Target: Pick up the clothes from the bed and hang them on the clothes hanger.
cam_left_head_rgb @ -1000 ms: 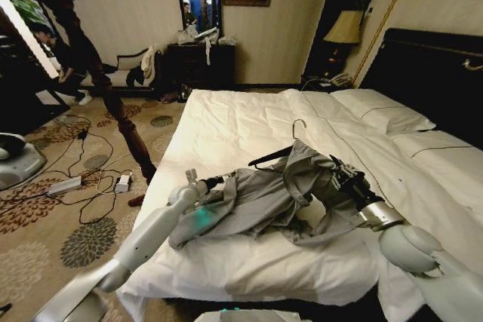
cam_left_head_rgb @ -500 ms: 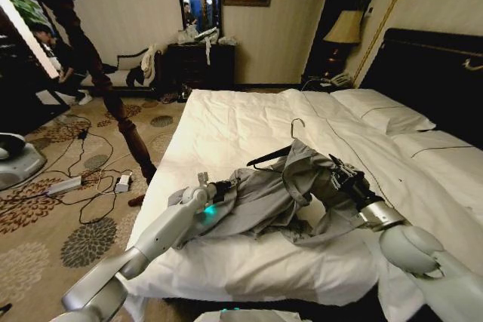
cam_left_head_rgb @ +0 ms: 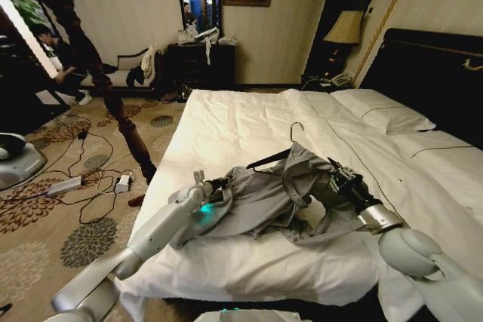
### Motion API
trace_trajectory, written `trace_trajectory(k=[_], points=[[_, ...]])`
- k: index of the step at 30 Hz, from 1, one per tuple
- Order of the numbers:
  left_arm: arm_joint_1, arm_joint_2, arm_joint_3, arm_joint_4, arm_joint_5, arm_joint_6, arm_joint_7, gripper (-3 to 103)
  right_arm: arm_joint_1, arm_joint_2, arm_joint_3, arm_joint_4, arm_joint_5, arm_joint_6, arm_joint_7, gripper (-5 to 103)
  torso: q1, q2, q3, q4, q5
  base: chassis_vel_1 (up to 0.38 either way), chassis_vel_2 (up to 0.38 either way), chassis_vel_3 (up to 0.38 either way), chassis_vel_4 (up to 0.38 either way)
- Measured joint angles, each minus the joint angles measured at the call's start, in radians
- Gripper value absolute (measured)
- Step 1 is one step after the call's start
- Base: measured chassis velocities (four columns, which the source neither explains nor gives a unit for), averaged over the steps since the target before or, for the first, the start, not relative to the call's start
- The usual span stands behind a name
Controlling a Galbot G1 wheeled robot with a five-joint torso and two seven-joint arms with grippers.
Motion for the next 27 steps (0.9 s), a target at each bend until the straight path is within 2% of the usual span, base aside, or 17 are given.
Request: trace_trajectory(k=[11, 19, 23, 27], points=[[-0.035, 0.08, 0.003, -0.138, -0.032, -0.006, -0.007, 0, 0.03, -0.003, -0.033, -0.012, -0.001, 0.003, 0.006, 19, 0.0, 0.0, 0.0, 0.0, -0.0001, 0.0, 0.0, 0.0, 0.0], [-0.086, 0.157, 0.03, -0.3, -0.079, 0.003, -0.052, 0, 0.121, -0.036, -0.092, -0.053, 0.014, -0.004, 0.001, 19, 0.0, 0.0, 0.0, 0.0001, 0.0, 0.0, 0.0, 0.0, 0.0], [-0.128, 0.172, 0.056, -0.356, -0.098, 0.006, -0.079, 0, 0.161, -0.059, -0.123, -0.052, 0.042, -0.014, -0.003, 19, 0.0, 0.0, 0.0, 0.0002, -0.0002, 0.0, 0.0, 0.0, 0.0], [-0.208, 0.182, 0.104, -0.404, -0.102, 0.005, -0.098, 0, 0.242, -0.104, -0.192, -0.004, 0.123, -0.07, -0.014, 19, 0.0, 0.0, 0.0, -0.0001, -0.0001, 0.0, 0.0, 0.0, 0.0]])
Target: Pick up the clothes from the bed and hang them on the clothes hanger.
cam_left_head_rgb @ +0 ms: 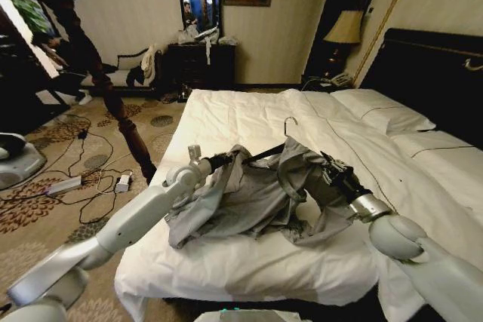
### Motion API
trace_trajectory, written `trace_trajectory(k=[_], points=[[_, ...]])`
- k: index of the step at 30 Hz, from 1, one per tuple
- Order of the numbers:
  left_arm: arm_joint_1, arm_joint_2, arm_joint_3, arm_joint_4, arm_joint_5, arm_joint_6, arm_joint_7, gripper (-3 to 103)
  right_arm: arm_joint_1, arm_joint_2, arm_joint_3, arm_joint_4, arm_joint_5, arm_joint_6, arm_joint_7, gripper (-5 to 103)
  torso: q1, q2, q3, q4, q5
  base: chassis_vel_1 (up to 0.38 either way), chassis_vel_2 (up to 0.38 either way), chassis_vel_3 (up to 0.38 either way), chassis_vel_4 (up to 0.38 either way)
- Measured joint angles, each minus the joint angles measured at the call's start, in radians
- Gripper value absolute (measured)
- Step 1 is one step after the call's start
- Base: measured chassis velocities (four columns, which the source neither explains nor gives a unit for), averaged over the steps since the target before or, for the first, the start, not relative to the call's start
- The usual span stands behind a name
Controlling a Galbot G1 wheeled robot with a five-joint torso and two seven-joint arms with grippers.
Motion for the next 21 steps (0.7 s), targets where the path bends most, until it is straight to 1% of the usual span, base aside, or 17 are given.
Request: trace_trajectory(k=[2, 4, 6, 7, 9, 11, 12, 13, 14, 15, 16, 17, 18, 21], points=[[-0.009, 0.003, 0.005, -0.005, 0.0, 0.0, -0.001, 0, 0.012, -0.008, -0.008, 0.005, 0.013, -0.008, -0.001, 19, 0.0, 0.0, 0.0, 0.0001, 0.0, 0.0, 0.0, 0.0, 0.0], [-0.05, 0.015, 0.03, -0.027, -0.005, -0.004, -0.003, 0, 0.044, -0.038, -0.029, 0.021, 0.078, -0.042, -0.002, 19, 0.0, 0.0, 0.0, 0.0006, -0.0001, 0.0, 0.0, 0.0, 0.0], [-0.086, 0.016, 0.049, -0.036, -0.018, -0.006, -0.004, 0, 0.052, -0.059, -0.034, 0.029, 0.134, -0.062, -0.003, 19, 0.0, 0.0, 0.0, 0.0002, 0.0, 0.0, 0.0, 0.0, 0.0], [-0.086, 0.016, 0.049, -0.036, -0.018, -0.006, -0.004, 0, 0.052, -0.059, -0.034, 0.029, 0.134, -0.062, -0.003, 19, 0.0, 0.0, 0.0, 0.0002, 0.0, 0.0, 0.0, 0.0, 0.0], [-0.123, 0.012, 0.071, -0.04, -0.031, -0.007, -0.004, 0, 0.068, -0.071, -0.042, 0.03, 0.191, -0.077, -0.003, 19, 0.0, 0.0, 0.0, -0.0003, 0.0, 0.0, 0.0, 0.0, 0.0], [-0.165, 0.002, 0.094, -0.041, -0.043, -0.009, -0.003, 0, 0.088, -0.081, -0.051, 0.034, 0.257, -0.102, -0.003, 19, 0.0, 0.0, 0.0, 0.0001, 0.0004, 0.0, 0.0, 0.0, 0.0], [-0.165, 0.002, 0.094, -0.041, -0.043, -0.009, -0.003, 0, 0.088, -0.081, -0.051, 0.034, 0.257, -0.102, -0.003, 19, 0.0, 0.0, 0.0, 0.0001, 0.0004, 0.0, 0.0, 0.0, 0.0], [-0.192, -0.011, 0.11, -0.041, -0.048, -0.009, -0.002, 0, 0.101, -0.087, -0.055, 0.04, 0.294, -0.12, -0.001, 19, 0.0, 0.0, 0.0, 0.0003, 0.0002, 0.0, 0.0, 0.0, 0.0], [-0.208, -0.019, 0.118, -0.043, -0.052, -0.01, -0.001, 0, 0.114, -0.091, -0.061, 0.043, 0.317, -0.134, 0.001, 19, 0.0, 0.0, 0.0, -0.0001, -0.0002, 0.0, 0.0, 0.0, 0.0], [-0.228, -0.025, 0.126, -0.051, -0.058, -0.01, -0.001, 0, 0.151, -0.091, -0.088, 0.04, 0.348, -0.153, 0.008, 19, 0.0, 0.0, 0.0, -0.0008, -0.0001, 0.0, 0.0, 0.0, 0.0], [-0.242, -0.025, 0.132, -0.063, -0.062, -0.011, -0.002, 0, 0.197, -0.086, -0.123, 0.03, 0.373, -0.165, 0.013, 19, 0.0, 0.0, 0.0, -0.0008, 0.0003, 0.0, 0.0, 0.0, 0.0], [-0.255, -0.023, 0.137, -0.075, -0.065, -0.012, -0.002, 0, 0.257, -0.079, -0.163, 0.019, 0.399, -0.178, 0.022, 19, 0.0, 0.0, 0.0, -0.0004, 0.0007, 0.0, 0.0, 0.0, 0.0], [-0.255, -0.023, 0.137, -0.075, -0.065, -0.012, -0.002, 0, 0.257, -0.079, -0.163, 0.019, 0.399, -0.178, 0.022, 19, 0.0, 0.0, 0.0, -0.0004, 0.0007, 0.0, 0.0, 0.0, 0.0], [-0.279, -0.01, 0.145, -0.101, -0.066, -0.017, -0.003, 0, 0.398, -0.054, -0.275, -0.004, 0.466, -0.209, 0.043, 19, 0.0, 0.0, 0.0, 0.0006, 0.0001, 0.0, 0.0, 0.0, 0.0]])
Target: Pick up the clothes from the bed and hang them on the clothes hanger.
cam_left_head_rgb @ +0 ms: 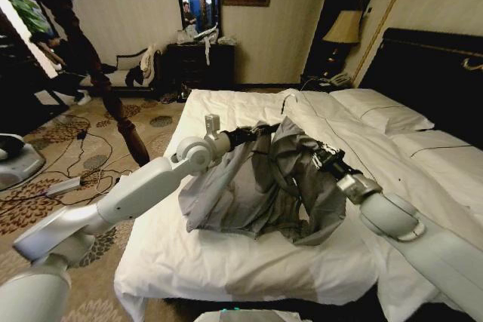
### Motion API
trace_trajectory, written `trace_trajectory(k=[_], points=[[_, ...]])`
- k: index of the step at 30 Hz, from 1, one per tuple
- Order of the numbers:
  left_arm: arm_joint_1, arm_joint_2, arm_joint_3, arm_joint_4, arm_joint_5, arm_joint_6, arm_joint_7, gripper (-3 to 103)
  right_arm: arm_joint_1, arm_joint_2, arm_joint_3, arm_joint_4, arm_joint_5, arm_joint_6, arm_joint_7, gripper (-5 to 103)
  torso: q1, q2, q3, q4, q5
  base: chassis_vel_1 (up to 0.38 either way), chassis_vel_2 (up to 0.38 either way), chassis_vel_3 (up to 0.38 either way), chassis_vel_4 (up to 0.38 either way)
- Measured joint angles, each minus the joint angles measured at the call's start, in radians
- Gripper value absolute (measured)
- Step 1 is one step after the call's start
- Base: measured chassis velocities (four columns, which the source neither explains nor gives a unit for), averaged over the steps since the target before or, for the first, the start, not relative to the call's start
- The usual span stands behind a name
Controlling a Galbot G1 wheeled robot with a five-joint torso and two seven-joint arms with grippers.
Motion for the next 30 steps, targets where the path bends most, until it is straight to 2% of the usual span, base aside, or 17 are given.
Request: trace_trajectory(k=[1, 4, 13, 18, 23, 24, 26, 29, 30], points=[[0.0, 0.0, 0.0, 0.0, 0.0, 0.0, 0.0, 0, 0.0, 0.0, 0.0, 0.0, 0.0, 0.0, 0.0, 19, 0.0, 0.0, 0.0, 0.0, 0.0, 0.0, 0.0, 0.0, 0.0], [0.001, 0.027, 0.001, -0.037, 0.001, -0.003, 0.0, 0, 0.131, 0.042, -0.114, -0.024, 0.055, -0.029, 0.02, 19, 0.0, 0.0, 0.0, -0.0004, 0.0, 0.0, 0.0, 0.0, 0.0], [0.129, 0.143, -0.035, -0.142, 0.029, -0.004, 0.015, 0, 0.185, 0.076, -0.156, -0.064, 0.068, -0.036, 0.033, 19, 0.0, 0.0, 0.0, -0.0009, -0.0003, 0.0, 0.0, 0.0, 0.0], [0.171, 0.168, -0.056, -0.163, 0.042, -0.012, 0.029, 0, 0.255, 0.107, -0.21, -0.068, 0.066, -0.038, 0.046, 19, 0.0, 0.0, 0.0, -0.0002, -0.0003, 0.0, 0.0, 0.0, 0.0], [0.179, 0.198, -0.081, -0.199, 0.007, -0.015, 0.033, 0, 0.306, 0.142, -0.258, -0.072, 0.062, -0.037, 0.05, 19, 0.0, 0.0, 0.0, -0.0009, 0.0, 0.0, 0.0, 0.0, 0.0], [0.178, 0.212, -0.086, -0.212, -0.006, -0.012, 0.036, -3, 0.317, 0.155, -0.271, -0.078, 0.058, -0.037, 0.053, 19, 0.0, 0.0, 0.0, -0.0008, -0.0001, 0.0, 0.0, 0.0, 0.0], [0.179, 0.222, -0.092, -0.224, -0.018, -0.008, 0.044, 1, 0.324, 0.168, -0.282, -0.084, 0.054, -0.036, 0.055, 19, 0.0, 0.0, 0.0, -0.0005, -0.0002, 0.0, 0.0, 0.0, 0.0], [0.19, 0.263, -0.105, -0.265, -0.034, 0.006, 0.062, 17, 0.335, 0.197, -0.301, -0.1, 0.039, -0.034, 0.056, 19, 0.0, 0.0, 0.0, -0.0002, -0.0001, 0.0, 0.0, 0.0, 0.0], [0.19, 0.263, -0.105, -0.265, -0.034, 0.006, 0.062, 17, 0.335, 0.197, -0.301, -0.1, 0.039, -0.034, 0.056, 19, 0.0, 0.0, 0.0, -0.0002, -0.0001, 0.0, 0.0, 0.0, 0.0]])
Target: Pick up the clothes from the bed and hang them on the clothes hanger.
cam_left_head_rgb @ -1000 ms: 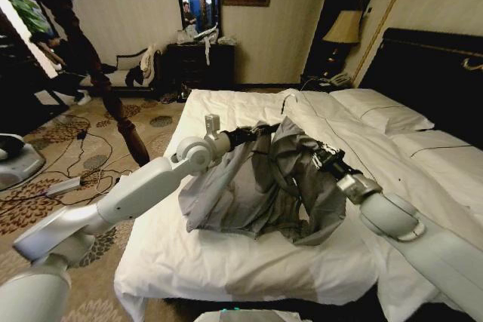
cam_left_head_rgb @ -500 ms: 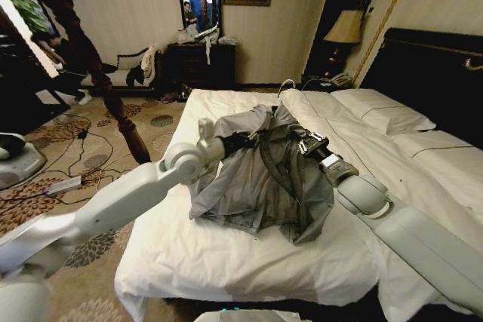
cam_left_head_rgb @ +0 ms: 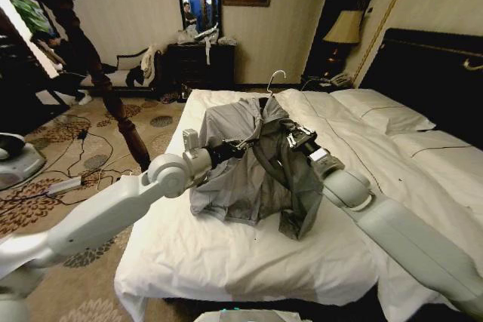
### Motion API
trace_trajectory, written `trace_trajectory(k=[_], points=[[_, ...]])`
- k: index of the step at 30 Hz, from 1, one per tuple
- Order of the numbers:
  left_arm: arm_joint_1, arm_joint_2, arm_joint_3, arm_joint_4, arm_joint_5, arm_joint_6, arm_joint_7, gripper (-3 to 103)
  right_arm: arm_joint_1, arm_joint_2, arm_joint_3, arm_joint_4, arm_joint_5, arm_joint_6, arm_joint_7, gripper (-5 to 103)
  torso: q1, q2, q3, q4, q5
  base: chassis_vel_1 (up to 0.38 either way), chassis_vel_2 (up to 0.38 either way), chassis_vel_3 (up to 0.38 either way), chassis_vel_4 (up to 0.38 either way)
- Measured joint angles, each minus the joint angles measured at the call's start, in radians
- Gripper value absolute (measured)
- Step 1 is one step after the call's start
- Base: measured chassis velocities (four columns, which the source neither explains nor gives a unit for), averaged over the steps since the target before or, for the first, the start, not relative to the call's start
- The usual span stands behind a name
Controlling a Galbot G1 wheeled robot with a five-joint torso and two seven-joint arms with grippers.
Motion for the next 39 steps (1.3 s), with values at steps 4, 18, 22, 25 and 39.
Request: trace_trajectory(k=[4, 18, 22, 25, 39], points=[[0.054, 0.04, -0.035, -0.053, 0.012, 0.015, 0.015, 33, -0.001, 0.012, -0.007, -0.009, -0.012, 0.004, 0.0, 19, 0.0, 0.0, 0.0, -0.0004, 0.0, 0.0, 0.0, 0.0, 0.0], [0.309, 0.199, -0.132, -0.238, 0.168, 0.039, 0.074, 83, -0.09, 0.039, 0.036, -0.009, -0.019, 0.048, 0.015, 19, 0.0, 0.0, 0.0, -0.0004, 0.0002, 0.0, 0.0, 0.0, 0.0], [0.314, 0.215, -0.133, -0.268, 0.171, 0.048, 0.051, 93, -0.117, 0.039, 0.053, -0.002, -0.025, 0.048, 0.014, 19, 0.0, 0.0, 0.0, -0.0004, 0.0, 0.0, 0.0, 0.0, 0.0], [0.319, 0.242, -0.126, -0.319, 0.142, 0.055, 0.034, 100, -0.143, 0.031, 0.079, -0.003, -0.031, 0.054, 0.012, 19, 0.0, 0.0, 0.0, -0.0005, 0.0002, 0.0, 0.0, 0.0, 0.0], [0.331, 0.364, -0.1, -0.41, 0.035, 0.091, 0.005, 100, -0.128, 0.013, 0.107, -0.013, -0.023, 0.066, 0.01, 19, 0.0, 0.0, 0.0, -0.0001, 0.0, 0.0, 0.0, 0.0, 0.0]])
